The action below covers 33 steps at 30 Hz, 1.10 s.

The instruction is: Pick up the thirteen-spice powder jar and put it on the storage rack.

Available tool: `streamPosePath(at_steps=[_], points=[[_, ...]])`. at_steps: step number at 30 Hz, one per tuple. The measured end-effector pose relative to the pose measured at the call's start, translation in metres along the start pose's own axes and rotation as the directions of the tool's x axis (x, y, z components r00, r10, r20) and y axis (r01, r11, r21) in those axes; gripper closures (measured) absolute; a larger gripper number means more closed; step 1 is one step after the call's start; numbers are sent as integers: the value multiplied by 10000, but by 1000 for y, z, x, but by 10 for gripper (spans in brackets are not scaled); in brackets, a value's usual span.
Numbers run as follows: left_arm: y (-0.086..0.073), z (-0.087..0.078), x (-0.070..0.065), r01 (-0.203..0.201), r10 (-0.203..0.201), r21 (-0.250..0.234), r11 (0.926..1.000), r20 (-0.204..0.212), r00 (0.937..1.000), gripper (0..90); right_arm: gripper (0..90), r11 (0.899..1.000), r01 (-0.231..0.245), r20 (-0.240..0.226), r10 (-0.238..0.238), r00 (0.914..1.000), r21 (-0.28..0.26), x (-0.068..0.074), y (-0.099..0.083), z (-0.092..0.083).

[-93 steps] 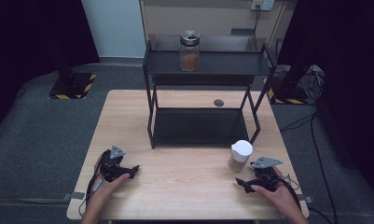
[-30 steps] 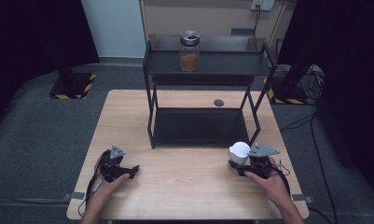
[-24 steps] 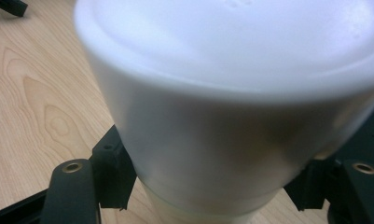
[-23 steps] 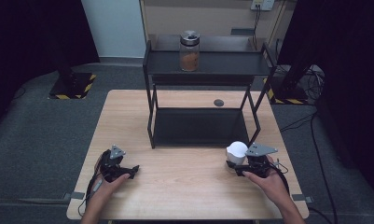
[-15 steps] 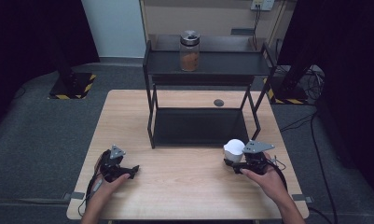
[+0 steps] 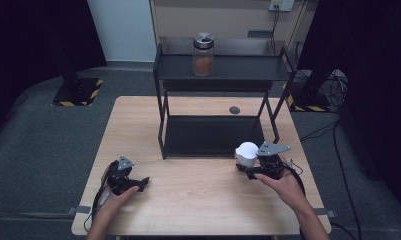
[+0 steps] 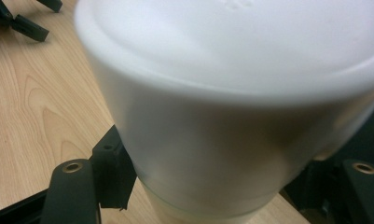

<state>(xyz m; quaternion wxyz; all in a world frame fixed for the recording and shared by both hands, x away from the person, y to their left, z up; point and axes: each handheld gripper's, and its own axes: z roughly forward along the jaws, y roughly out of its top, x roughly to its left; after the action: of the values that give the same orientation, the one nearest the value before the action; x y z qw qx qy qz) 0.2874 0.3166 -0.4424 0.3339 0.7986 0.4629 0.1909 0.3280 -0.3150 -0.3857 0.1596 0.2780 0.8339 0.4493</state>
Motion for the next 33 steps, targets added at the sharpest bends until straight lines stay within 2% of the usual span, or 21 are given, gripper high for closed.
streamPosePath(at_steps=[8, 16, 21, 27, 33], points=[[0, 0, 0, -3, 3, 3, 10000, -6, 10000, 0, 314, 10000, -33, -89, 34, 10000, 58, -7, 19, 0], [0, 0, 0, -2, 2, 4, 10000, -4, 10000, 0, 314, 9995, -311, -483, 308, 9984, -61, -21, 35, -2], [0, 0, 0, -1, 1, 7, 10000, -2, 10000, 0, 314, 9998, -160, -581, 154, 9982, -98, -25, 52, -10], [0, 0, 0, -2, 2, 8, 10000, -2, 10000, 0, 314, 9996, -221, -706, 207, 9973, -194, -36, 68, -19], [0, 0, 0, -2, 2, 8, 10000, -1, 10000, 0, 314, 9998, -151, -535, 144, 9985, -123, -40, 82, -28]])
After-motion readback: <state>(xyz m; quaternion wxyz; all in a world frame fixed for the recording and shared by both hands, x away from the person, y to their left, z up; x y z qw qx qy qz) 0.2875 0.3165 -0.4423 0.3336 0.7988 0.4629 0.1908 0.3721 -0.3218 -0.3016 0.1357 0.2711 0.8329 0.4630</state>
